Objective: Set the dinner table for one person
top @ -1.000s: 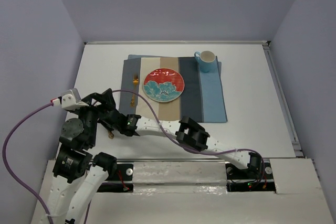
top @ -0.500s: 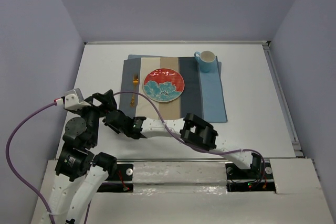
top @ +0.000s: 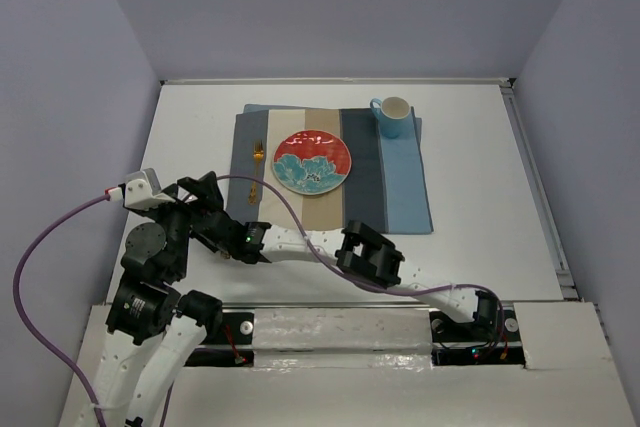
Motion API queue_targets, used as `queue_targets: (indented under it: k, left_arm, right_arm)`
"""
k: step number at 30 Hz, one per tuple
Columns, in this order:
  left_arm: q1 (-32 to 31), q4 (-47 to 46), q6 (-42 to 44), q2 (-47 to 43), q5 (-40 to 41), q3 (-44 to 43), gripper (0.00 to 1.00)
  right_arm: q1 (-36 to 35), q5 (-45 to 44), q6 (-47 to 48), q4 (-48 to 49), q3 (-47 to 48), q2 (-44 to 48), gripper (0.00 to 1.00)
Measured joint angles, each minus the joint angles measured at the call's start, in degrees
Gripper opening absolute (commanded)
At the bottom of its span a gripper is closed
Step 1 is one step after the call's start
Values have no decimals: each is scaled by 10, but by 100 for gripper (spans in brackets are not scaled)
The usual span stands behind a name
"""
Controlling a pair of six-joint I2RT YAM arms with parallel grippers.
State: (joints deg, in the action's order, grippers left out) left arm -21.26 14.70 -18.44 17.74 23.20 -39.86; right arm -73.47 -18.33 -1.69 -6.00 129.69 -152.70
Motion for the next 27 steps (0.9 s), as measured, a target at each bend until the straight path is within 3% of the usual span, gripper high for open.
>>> queue_targets:
  k: [4,10,21,27]
  left_arm:
    - [0,-3,2,-3,0,0,99]
    - [0,-9,5,-11,-2,0,99]
    - [15,-23,18,-11,-5,1,99]
    - [29,-28,20,-15,-7,2,99]
  right_arm:
    - [0,5,1,0,11,-8,0]
    - [0,3,2,20,-20,5,0]
    - [0,-15,-78,135,-344,221,0]
    - [12,-53,-115,204,-467,360,0]
